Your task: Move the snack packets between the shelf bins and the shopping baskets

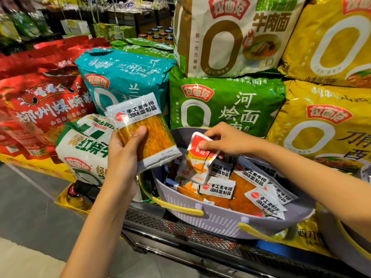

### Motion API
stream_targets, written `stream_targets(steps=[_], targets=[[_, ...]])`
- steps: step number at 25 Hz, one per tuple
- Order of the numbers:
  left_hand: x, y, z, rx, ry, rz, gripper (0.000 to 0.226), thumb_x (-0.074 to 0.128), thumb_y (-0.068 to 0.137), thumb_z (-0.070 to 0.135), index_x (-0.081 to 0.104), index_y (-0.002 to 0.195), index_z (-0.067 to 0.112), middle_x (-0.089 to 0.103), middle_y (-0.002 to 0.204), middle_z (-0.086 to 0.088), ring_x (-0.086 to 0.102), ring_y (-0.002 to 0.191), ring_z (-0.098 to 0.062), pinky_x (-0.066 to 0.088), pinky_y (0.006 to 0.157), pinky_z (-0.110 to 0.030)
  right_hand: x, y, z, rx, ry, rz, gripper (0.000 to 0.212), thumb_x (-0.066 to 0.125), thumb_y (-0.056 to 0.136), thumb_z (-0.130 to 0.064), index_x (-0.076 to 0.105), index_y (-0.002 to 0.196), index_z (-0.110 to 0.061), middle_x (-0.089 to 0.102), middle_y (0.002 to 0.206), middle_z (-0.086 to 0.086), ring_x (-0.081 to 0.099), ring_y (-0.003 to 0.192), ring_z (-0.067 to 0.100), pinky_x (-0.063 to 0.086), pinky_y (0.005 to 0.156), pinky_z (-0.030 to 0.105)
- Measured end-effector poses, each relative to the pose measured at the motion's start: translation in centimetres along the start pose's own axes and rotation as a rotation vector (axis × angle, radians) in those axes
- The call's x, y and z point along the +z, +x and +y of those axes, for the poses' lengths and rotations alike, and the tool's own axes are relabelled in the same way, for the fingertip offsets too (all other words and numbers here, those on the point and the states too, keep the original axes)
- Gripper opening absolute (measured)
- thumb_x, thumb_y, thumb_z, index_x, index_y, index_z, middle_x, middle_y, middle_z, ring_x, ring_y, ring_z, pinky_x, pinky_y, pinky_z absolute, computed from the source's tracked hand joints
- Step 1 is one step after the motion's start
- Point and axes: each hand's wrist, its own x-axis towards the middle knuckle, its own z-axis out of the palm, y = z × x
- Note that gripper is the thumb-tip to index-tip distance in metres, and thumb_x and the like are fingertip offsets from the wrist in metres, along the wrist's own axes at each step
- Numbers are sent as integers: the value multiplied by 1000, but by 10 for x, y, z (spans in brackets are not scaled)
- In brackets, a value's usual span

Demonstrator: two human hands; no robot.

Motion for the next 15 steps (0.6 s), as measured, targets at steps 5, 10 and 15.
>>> stream_targets(steps=[5,10,15], targets=[[2,0,-4,13,39,-20,38,56,91,18,48,127,13,67,97,5,68,70,0,51,53,-16,27,12,-4,-23,-550,77,23,69,79,-46,64,71,-25,61,66,-7,53,62,5,37,58,25],[5,4,-11,21,98,-54,42,57,89,19,46,130,15,66,106,6,67,81,-1,54,61,-16,4,-14,-8,-39,-385,203,30,73,74,-47,69,91,-22,67,71,-9,54,55,-2,39,54,16],[19,13,-14,80,113,-41,43,56,90,15,45,132,13,65,111,6,67,90,-1,54,68,-17,-13,-54,4,59,-360,-317,11,76,76,-28,70,78,-18,68,62,-9,62,56,3,46,57,18]])
